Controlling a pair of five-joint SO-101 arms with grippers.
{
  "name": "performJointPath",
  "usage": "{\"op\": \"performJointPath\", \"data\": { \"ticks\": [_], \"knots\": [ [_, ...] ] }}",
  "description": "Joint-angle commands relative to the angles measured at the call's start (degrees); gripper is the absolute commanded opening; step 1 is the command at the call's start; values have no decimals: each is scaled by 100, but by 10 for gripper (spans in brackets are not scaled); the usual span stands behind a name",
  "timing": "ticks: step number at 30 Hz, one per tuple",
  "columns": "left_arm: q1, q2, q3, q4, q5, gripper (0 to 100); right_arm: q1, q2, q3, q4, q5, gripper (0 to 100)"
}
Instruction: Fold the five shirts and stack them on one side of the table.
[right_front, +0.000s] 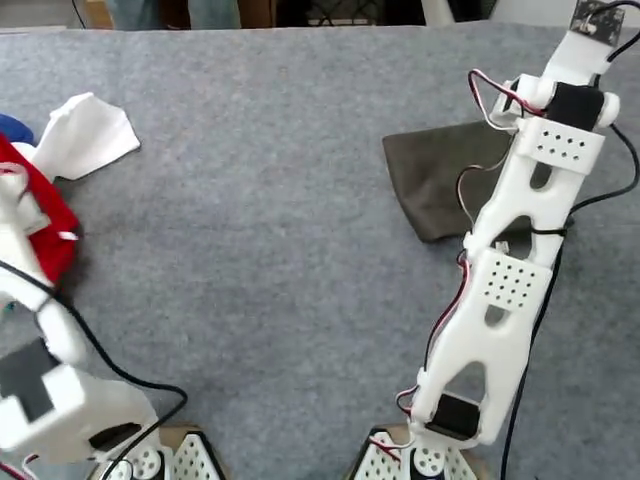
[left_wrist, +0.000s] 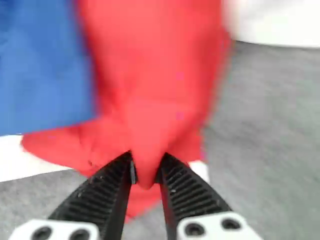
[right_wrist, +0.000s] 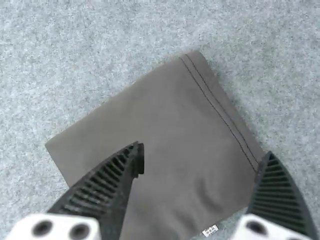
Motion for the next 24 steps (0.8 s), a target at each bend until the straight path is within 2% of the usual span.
{"op": "performJointPath", "data": {
  "ticks": [1, 8, 11, 14, 16, 18, 19, 22, 24],
  "knots": [
    [1147, -1266, -251, 554, -387, 28, -114, -374, -92, 35, 18, 351],
    [4303, -3314, 927, 1178, -1363, 29, -105, -374, -92, 35, 18, 351],
    [5719, -3534, 1666, 1433, -1635, 30, -132, -374, -92, 35, 18, 351],
    [6352, -3525, 2220, 1442, -1679, 57, -185, -382, -92, 44, 26, 351],
    [6378, -3534, 2369, 1530, -1495, 163, -255, -444, -84, 44, 26, 351],
    [6105, -3596, 2255, 1749, -897, 284, -387, -620, 57, 44, 53, 351],
    [5851, -3596, 2062, 1881, -519, 310, -510, -760, 233, 44, 149, 351],
    [4752, -3596, 1095, 2277, 88, 314, -985, -1411, 1209, 44, 299, 352],
    [3653, -3596, 514, 2488, 325, 314, -1380, -2000, 2185, 44, 316, 351]
  ]
}}
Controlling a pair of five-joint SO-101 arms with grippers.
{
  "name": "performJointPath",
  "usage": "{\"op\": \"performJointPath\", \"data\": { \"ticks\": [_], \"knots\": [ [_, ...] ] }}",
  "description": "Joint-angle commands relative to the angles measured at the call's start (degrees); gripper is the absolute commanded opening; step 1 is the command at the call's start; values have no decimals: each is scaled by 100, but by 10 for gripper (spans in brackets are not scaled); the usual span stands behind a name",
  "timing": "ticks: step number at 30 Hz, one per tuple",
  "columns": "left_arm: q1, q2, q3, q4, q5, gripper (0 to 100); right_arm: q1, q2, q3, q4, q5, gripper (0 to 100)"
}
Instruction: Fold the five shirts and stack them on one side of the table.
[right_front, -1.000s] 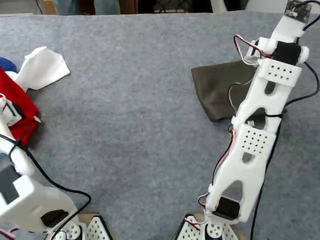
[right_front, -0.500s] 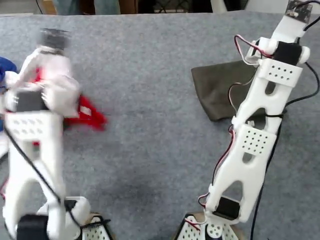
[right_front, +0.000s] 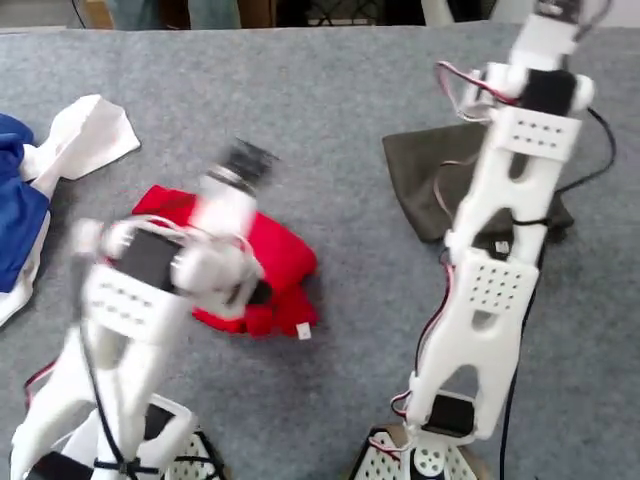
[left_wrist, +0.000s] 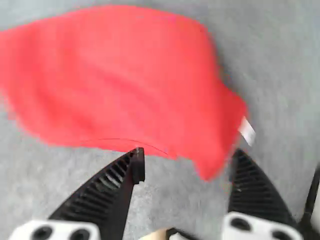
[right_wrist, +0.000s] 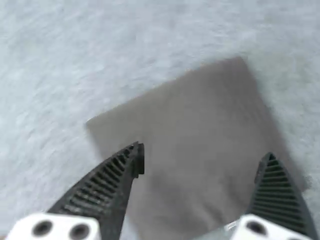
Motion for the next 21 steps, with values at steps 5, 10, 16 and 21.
{"op": "performJointPath", "data": {
  "ticks": [5, 10, 16, 21],
  "knots": [
    [-4110, 9, -848, -9, 589, 314, -1916, -2677, 3952, 18, 44, 351],
    [-5648, 484, 875, -1257, 563, 314, -3701, -3688, 6255, -88, -325, 351],
    [-5903, 888, 1921, -1996, 554, 313, -4782, -3407, 7618, -1046, -1073, 349],
    [-5930, 985, 2281, -2365, 580, 313, -4897, -2800, 7635, -1512, -1064, 175]
  ]
}}
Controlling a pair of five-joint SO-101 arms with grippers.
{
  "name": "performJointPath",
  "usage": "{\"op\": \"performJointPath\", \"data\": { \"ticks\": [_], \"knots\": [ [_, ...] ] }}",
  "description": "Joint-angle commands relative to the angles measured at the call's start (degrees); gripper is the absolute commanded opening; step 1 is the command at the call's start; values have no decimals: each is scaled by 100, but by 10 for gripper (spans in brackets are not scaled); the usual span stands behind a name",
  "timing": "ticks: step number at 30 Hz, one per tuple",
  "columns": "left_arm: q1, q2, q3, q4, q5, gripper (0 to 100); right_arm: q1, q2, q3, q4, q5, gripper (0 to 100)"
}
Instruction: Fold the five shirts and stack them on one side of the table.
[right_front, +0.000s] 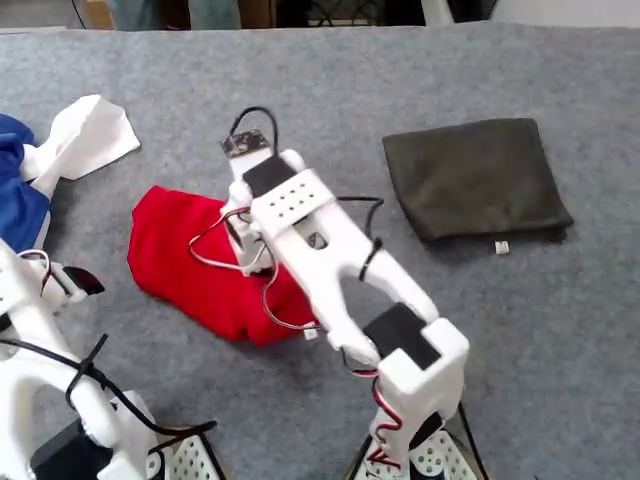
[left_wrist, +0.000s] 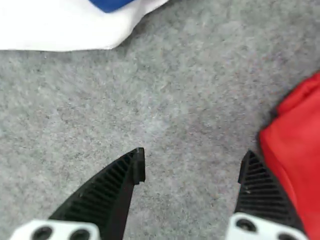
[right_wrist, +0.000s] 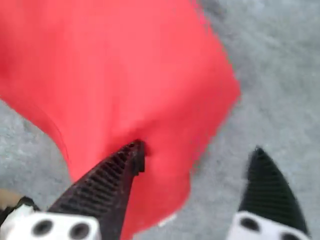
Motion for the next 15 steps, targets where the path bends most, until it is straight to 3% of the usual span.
{"op": "performJointPath", "data": {
  "ticks": [1, 3, 5, 10, 15],
  "knots": [
    [-48, -18, 171, -281, 62, 313, -62, 268, -180, -123, -26, 104],
    [-57, -9, 259, -308, 44, 313, -44, 462, -391, 9, 0, 8],
    [-57, -9, 312, -316, 35, 313, 53, 585, -664, 325, 26, 47],
    [-66, -9, 303, -334, 35, 313, 563, 593, -1938, 1398, 62, 13],
    [-66, 0, 312, -343, 35, 313, 1257, -189, -2396, 1371, 457, 13]
  ]
}}
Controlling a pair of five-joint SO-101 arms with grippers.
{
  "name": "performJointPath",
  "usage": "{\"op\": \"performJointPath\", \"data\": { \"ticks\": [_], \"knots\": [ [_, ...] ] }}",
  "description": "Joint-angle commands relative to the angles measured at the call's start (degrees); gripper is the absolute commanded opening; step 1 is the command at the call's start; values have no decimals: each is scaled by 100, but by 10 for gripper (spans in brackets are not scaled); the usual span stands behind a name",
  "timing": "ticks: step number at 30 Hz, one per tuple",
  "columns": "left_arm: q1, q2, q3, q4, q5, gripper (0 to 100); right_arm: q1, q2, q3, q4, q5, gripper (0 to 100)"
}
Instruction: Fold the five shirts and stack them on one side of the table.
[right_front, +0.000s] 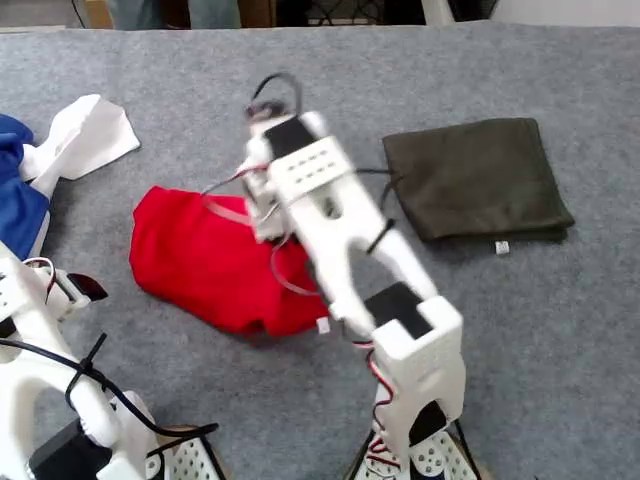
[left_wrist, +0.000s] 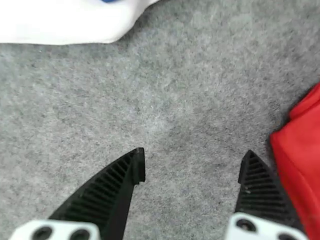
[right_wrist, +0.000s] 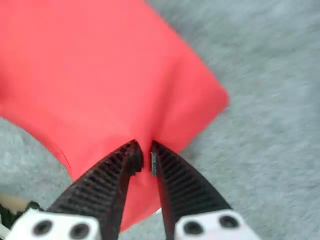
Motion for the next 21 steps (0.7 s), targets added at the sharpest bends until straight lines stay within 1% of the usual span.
{"op": "performJointPath", "data": {
  "ticks": [1, 4, 7, 9, 12, 16, 19, 21],
  "knots": [
    [-48, -18, -22, -53, 35, 313, 571, -831, -347, 88, 343, 13],
    [-154, -18, -22, -79, 35, 313, 1204, -1244, -4, 79, 642, 13],
    [-295, -18, 13, -290, 35, 313, 1925, -1446, 391, 70, 1037, 14],
    [-303, -18, 84, -466, 35, 313, 2374, -1420, 593, 44, 1204, 14],
    [-180, -18, 215, -624, 35, 313, 2804, -1191, 840, -149, 1407, 15],
    [418, -18, 303, -607, 35, 313, 2927, -813, 936, -325, 1468, 15],
    [1191, -62, 268, -580, 35, 313, 2919, -681, 945, -220, 1521, 15],
    [1771, -70, 207, -615, 35, 313, 2945, -646, 989, -97, 1723, 15]
  ]
}}
